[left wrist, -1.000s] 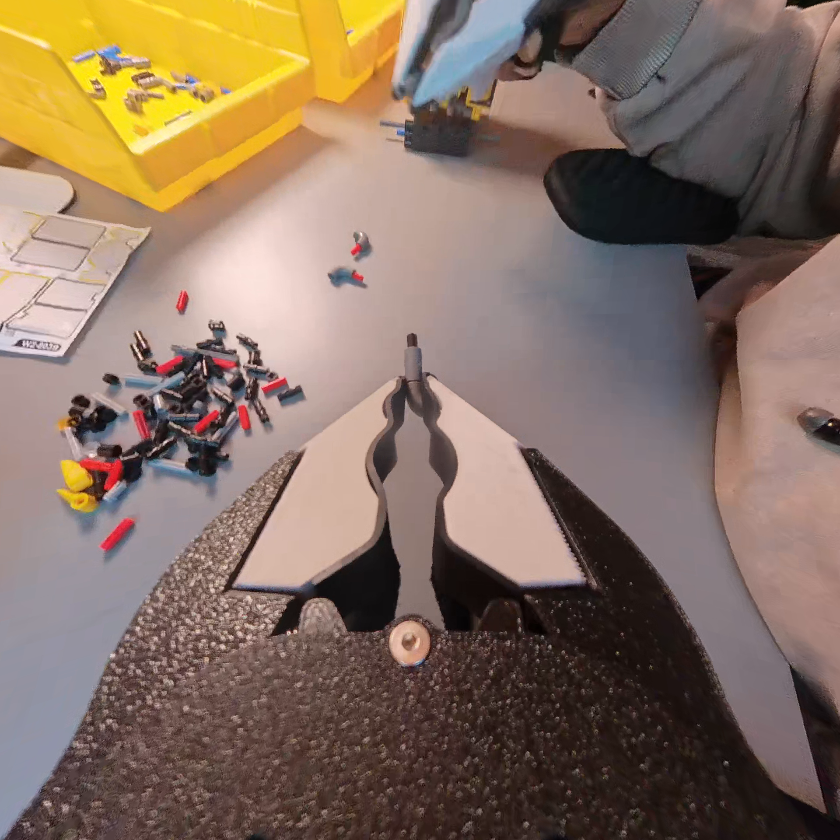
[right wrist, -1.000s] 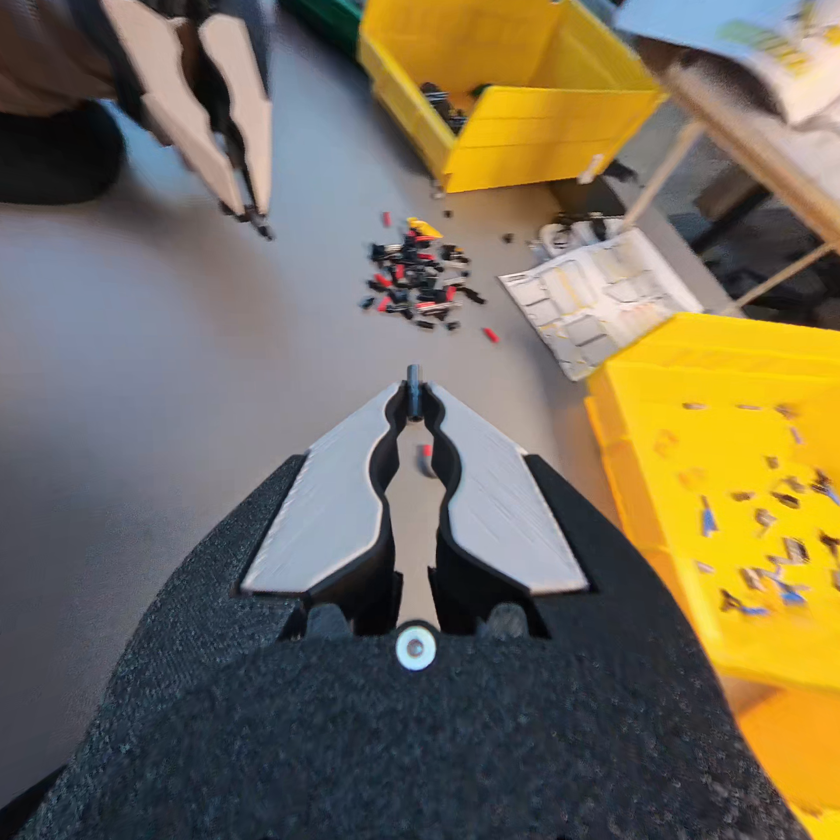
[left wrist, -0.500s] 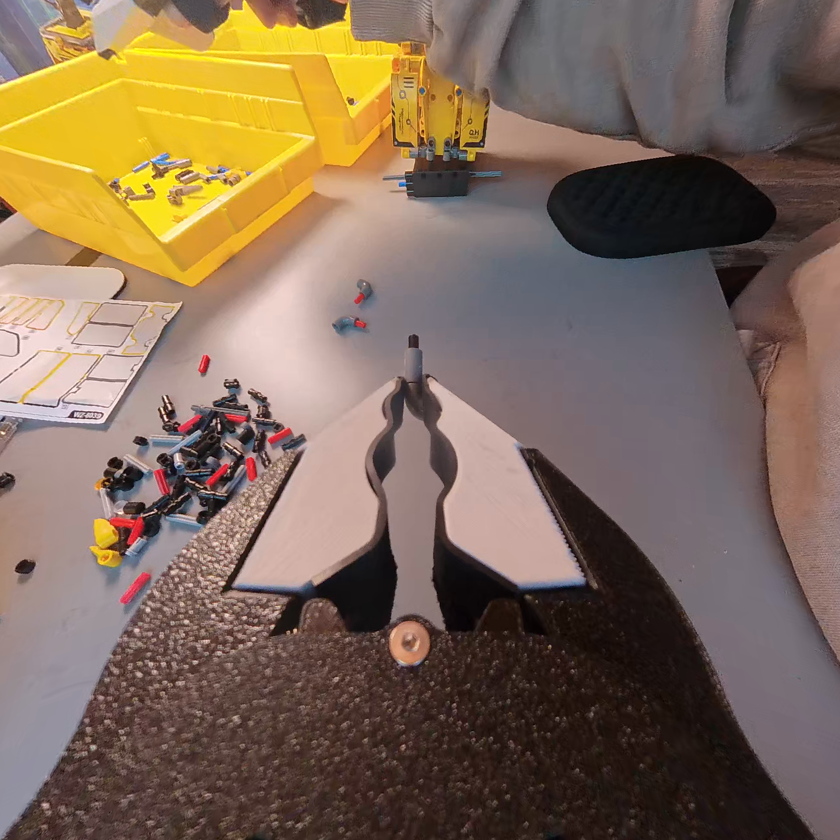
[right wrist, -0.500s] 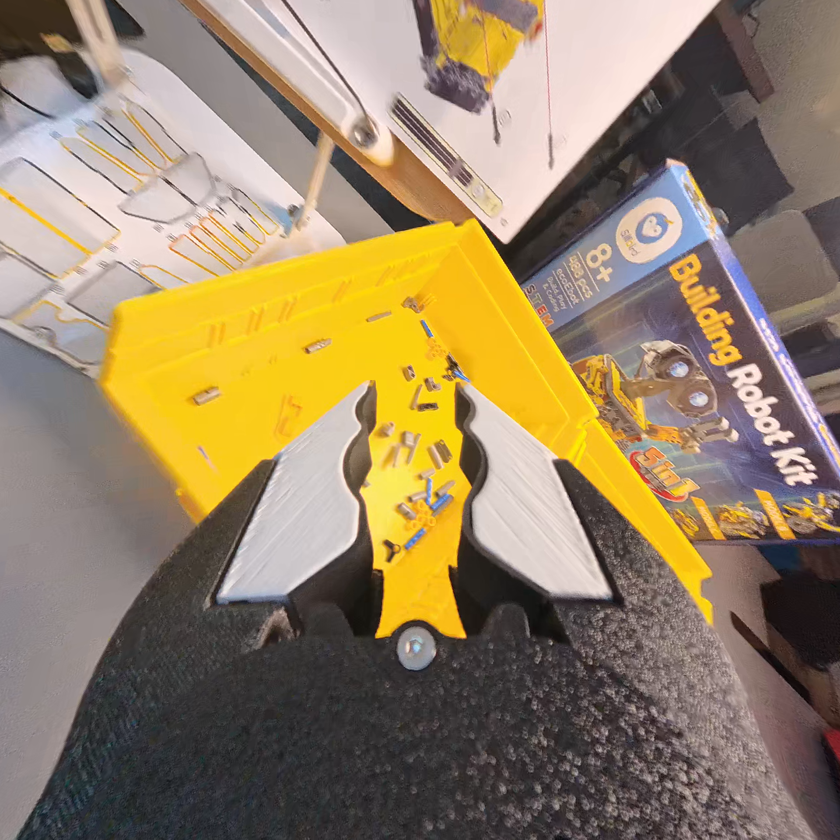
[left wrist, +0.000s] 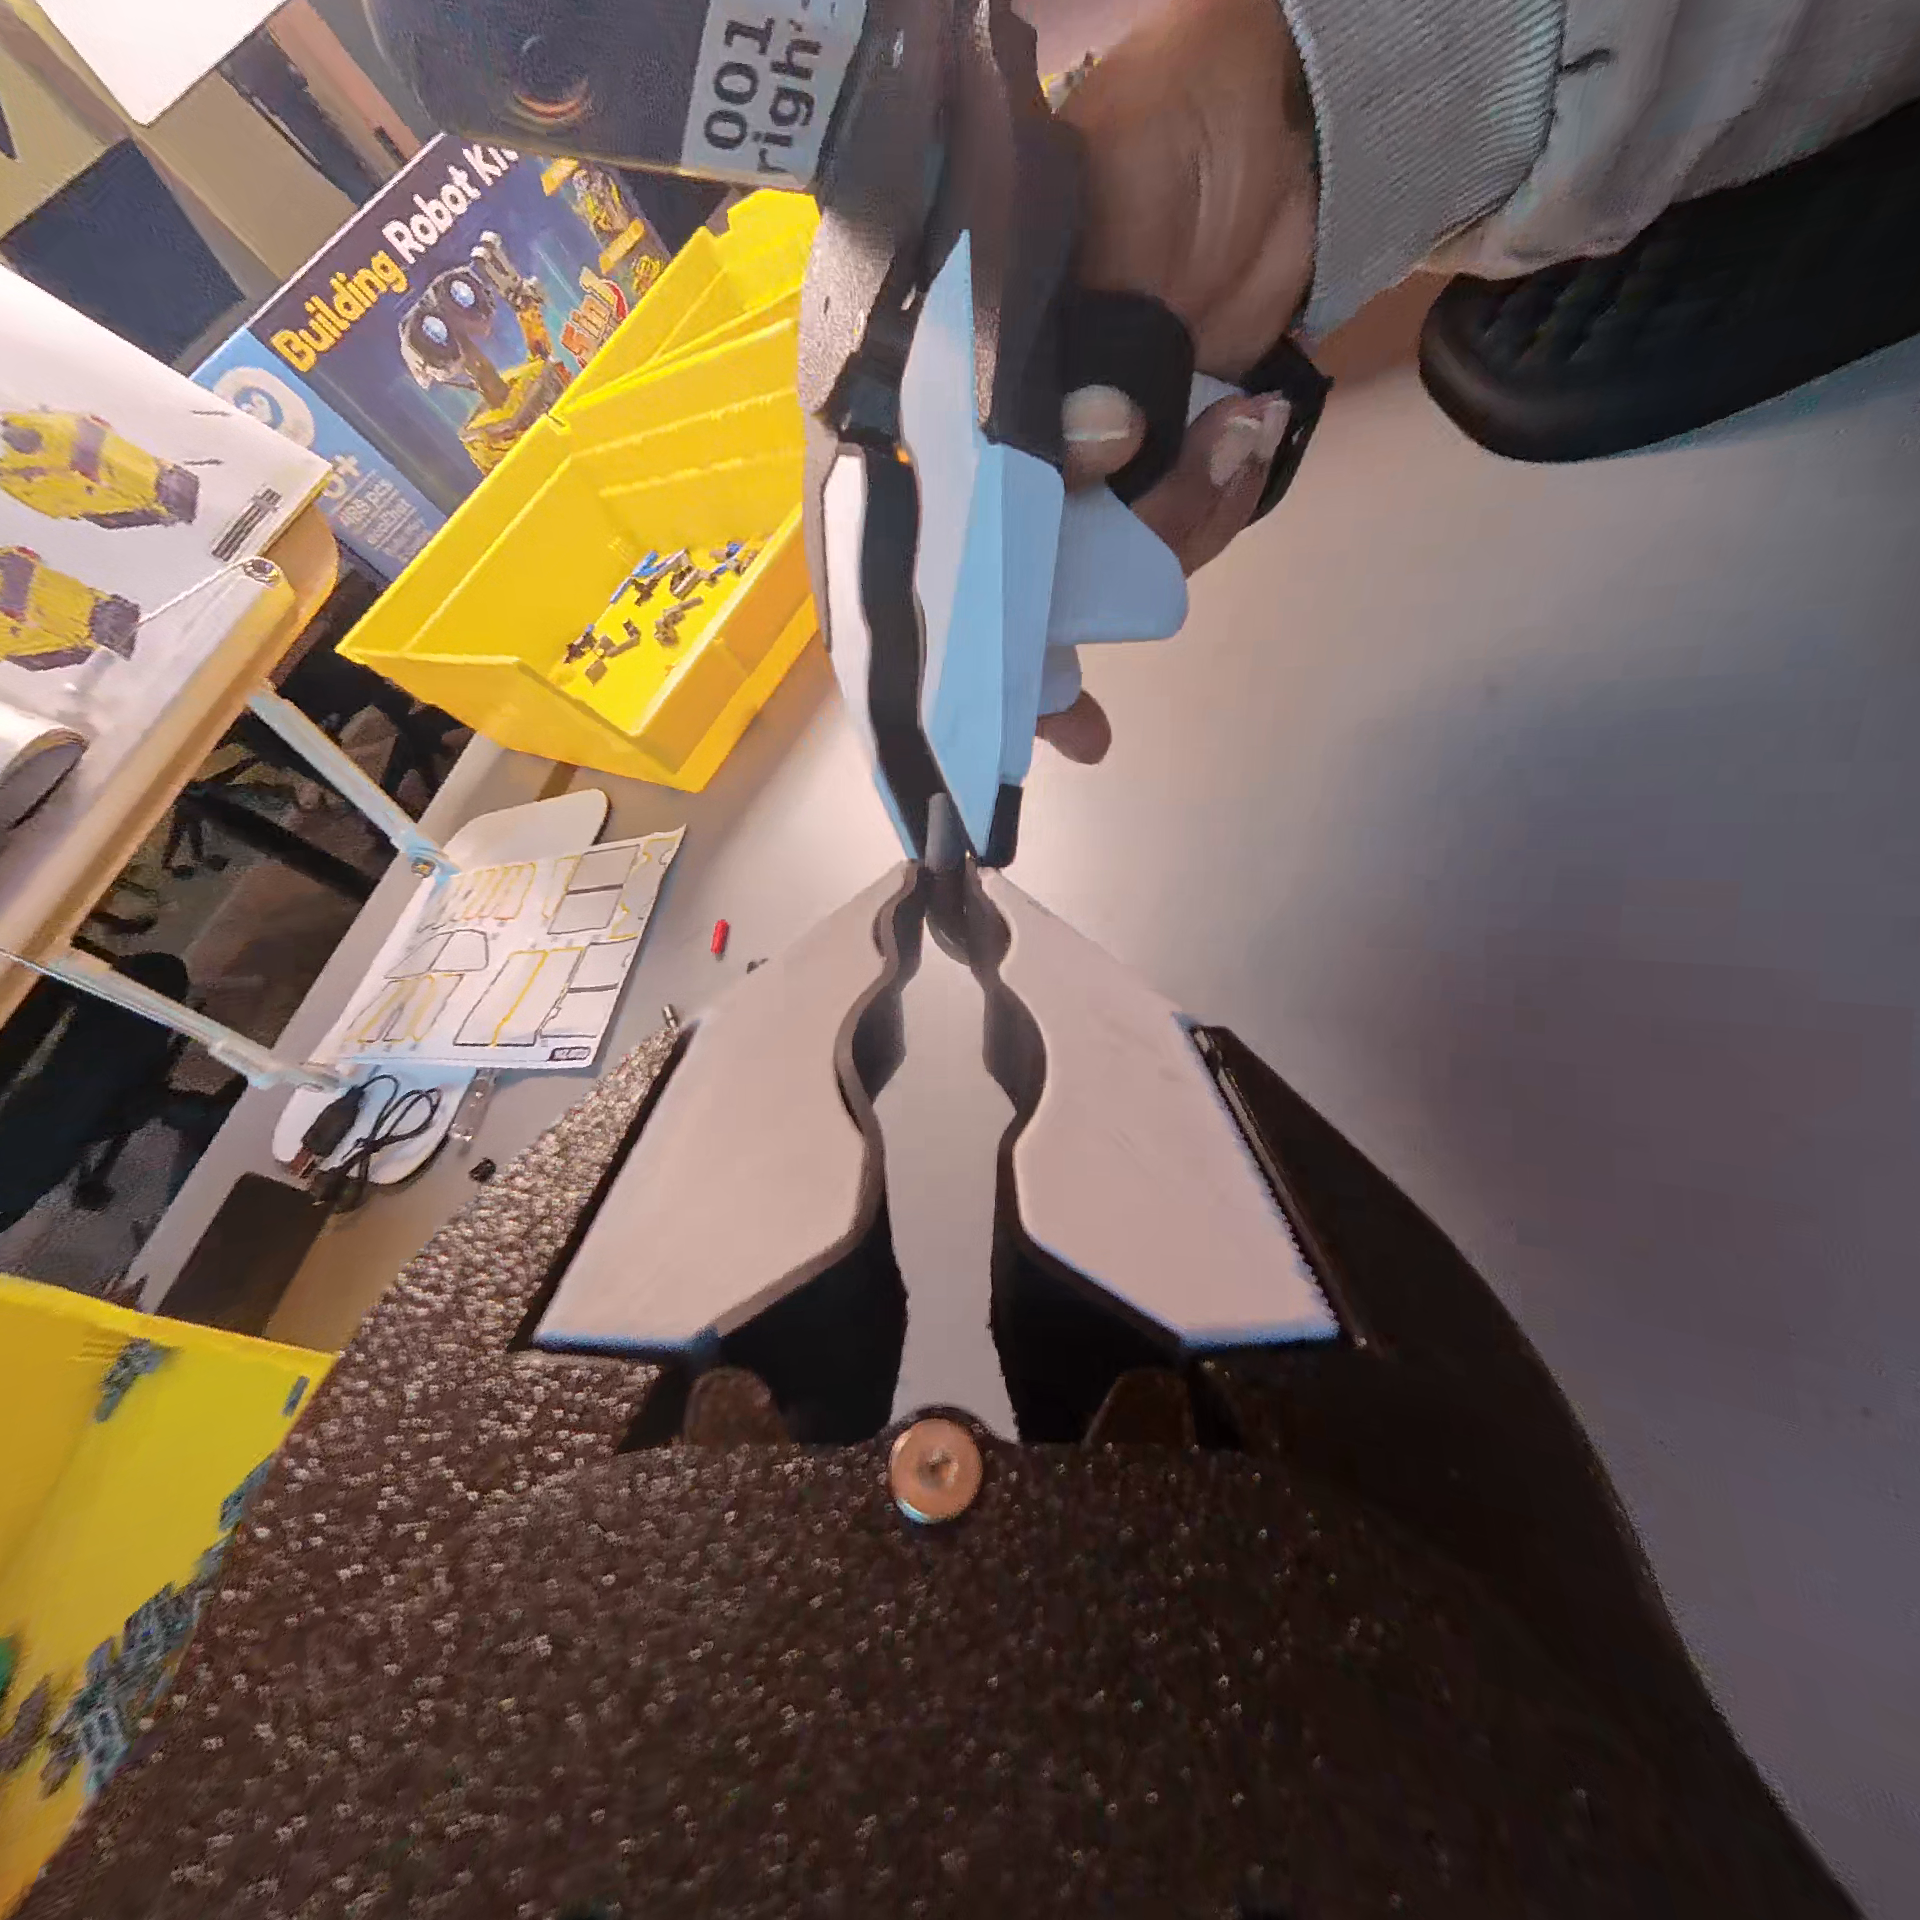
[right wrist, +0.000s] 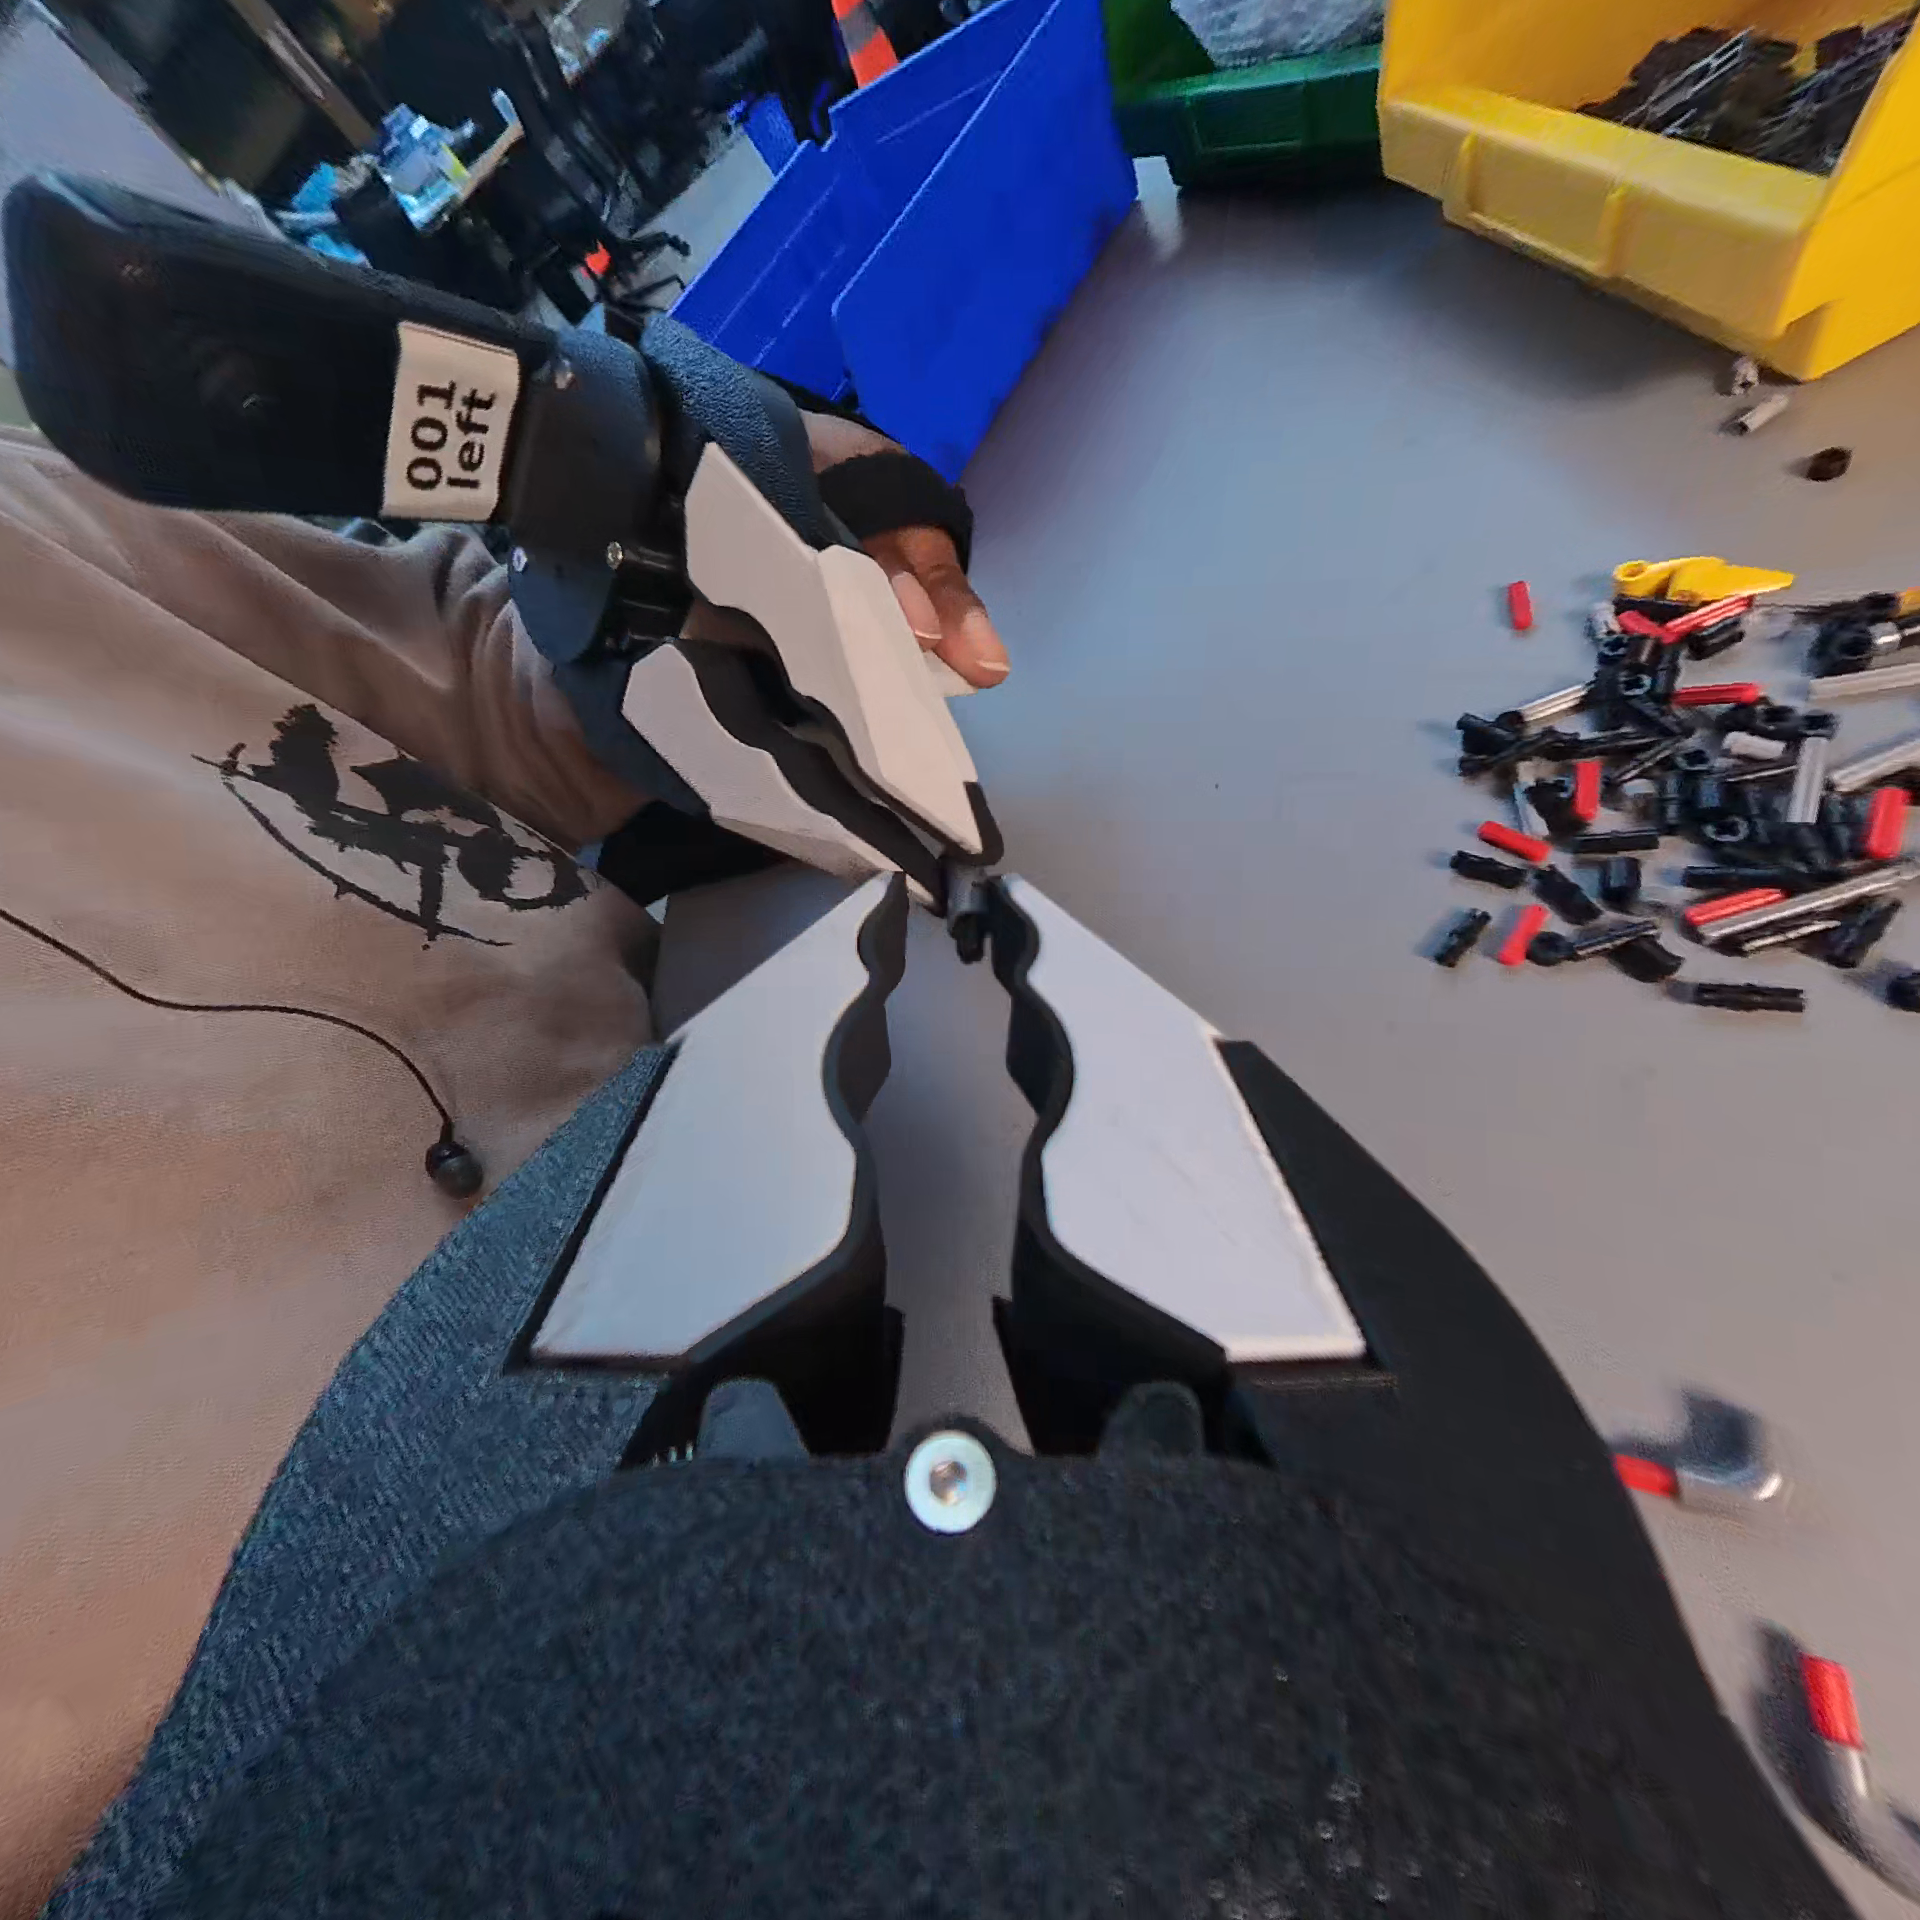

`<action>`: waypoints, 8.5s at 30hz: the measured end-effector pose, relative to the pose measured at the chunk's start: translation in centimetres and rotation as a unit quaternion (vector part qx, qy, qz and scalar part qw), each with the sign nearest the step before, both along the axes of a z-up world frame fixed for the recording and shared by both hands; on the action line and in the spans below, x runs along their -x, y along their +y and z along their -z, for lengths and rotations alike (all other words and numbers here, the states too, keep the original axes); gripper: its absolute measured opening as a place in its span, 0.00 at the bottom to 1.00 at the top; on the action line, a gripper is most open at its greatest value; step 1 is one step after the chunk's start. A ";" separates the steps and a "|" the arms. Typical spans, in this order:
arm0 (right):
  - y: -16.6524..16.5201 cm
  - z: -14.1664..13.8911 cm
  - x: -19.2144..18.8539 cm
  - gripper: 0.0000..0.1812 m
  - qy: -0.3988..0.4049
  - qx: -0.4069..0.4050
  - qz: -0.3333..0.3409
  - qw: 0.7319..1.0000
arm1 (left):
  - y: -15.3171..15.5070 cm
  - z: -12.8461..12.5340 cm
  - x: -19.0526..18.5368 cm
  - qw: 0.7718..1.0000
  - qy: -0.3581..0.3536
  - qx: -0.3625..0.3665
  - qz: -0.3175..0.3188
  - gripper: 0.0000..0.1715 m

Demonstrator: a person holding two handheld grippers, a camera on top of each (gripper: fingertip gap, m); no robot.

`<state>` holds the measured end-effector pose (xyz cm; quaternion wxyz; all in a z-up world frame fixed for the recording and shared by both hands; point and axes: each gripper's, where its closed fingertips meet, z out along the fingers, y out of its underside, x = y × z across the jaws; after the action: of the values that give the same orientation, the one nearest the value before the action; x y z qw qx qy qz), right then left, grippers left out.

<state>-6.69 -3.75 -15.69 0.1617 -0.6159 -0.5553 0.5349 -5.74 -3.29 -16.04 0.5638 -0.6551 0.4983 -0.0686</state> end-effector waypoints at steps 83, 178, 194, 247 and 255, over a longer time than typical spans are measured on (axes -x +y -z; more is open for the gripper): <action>12.9 7.1 5.0 0.01 -0.109 -0.360 0.051 0.925 | 2.7 5.4 6.8 0.950 -0.115 0.267 -0.116 0.04; 16.8 9.8 3.4 0.06 -0.301 -0.120 0.164 0.932 | 3.3 5.3 6.8 0.974 -0.084 0.186 -0.102 0.05; 17.2 6.0 4.5 0.01 -0.221 -0.146 0.215 0.940 | 3.2 5.4 7.1 0.973 -0.083 0.188 -0.105 0.04; 16.0 -9.1 -13.9 0.12 0.108 -0.249 0.347 0.898 | 3.6 2.9 7.3 0.978 -0.108 0.125 -0.128 0.05; 8.9 1.6 -6.0 0.12 0.063 -0.350 0.230 0.906 | 0.0 -6.8 11.1 0.977 -0.138 -0.012 -0.163 0.04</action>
<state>-0.69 5.12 -17.31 0.5200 -0.5952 -0.5388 0.2916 -16.89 -3.30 -9.23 0.6387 -0.7048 0.3029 -0.0592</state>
